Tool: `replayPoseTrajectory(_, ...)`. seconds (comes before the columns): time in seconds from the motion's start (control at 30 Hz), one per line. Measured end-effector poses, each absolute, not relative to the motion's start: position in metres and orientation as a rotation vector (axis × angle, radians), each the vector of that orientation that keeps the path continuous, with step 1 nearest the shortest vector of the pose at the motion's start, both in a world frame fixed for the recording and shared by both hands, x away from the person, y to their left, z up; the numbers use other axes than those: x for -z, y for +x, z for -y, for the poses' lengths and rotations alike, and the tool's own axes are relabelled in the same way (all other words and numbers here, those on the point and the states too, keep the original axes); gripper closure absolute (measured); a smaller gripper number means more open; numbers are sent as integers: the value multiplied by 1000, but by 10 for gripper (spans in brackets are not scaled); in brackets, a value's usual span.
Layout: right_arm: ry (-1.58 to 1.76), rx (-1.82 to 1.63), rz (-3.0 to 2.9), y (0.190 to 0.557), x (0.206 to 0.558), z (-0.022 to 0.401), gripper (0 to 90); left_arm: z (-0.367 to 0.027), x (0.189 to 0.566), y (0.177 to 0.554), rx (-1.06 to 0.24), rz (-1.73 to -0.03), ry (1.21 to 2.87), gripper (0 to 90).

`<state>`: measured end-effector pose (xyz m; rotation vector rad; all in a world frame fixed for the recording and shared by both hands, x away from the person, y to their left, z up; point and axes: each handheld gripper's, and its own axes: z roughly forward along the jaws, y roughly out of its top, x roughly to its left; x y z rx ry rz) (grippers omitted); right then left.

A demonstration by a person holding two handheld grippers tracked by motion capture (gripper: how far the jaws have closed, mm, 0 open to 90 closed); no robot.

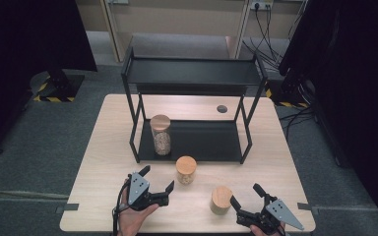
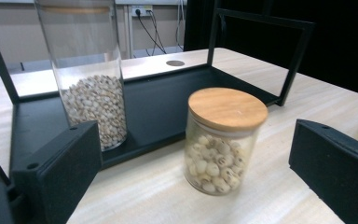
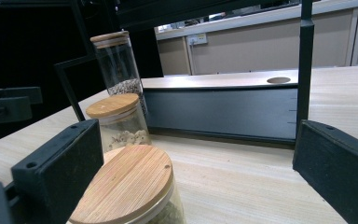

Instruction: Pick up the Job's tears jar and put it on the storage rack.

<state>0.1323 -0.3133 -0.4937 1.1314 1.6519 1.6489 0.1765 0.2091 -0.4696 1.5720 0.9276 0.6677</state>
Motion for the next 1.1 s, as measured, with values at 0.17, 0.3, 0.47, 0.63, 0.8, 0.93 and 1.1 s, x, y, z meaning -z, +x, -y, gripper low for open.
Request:
replayPoseTrajectory(0.17, 1133, -1650, -1652, 133, 494, 313, 18, -210, 472, 172, -657, -911, 1568, 19)
replayPoseTrajectory(0.3, 1137, -1652, -1651, 133, 494, 314, 18, -210, 475, 167, -656, -900, 1564, 19)
replayPoseTrajectory(0.47, 1136, -1656, -1649, 133, 494, 314, 18, -210, 480, 163, -649, -886, 1563, 19)
replayPoseTrajectory(0.63, 1139, -1658, -1654, 134, 495, 314, 19, -210, 483, 161, -653, -883, 1556, 19)
replayPoseTrajectory(0.8, 1136, -1657, -1655, 134, 495, 314, 18, -212, 486, 161, -651, -886, 1563, 19)
replayPoseTrajectory(0.93, 1128, -1657, -1661, 135, 495, 314, 18, -214, 489, 161, -646, -901, 1573, 19)
replayPoseTrajectory(1.1, 1127, -1660, -1657, 134, 495, 314, 18, -215, 489, 160, -645, -906, 1572, 18)
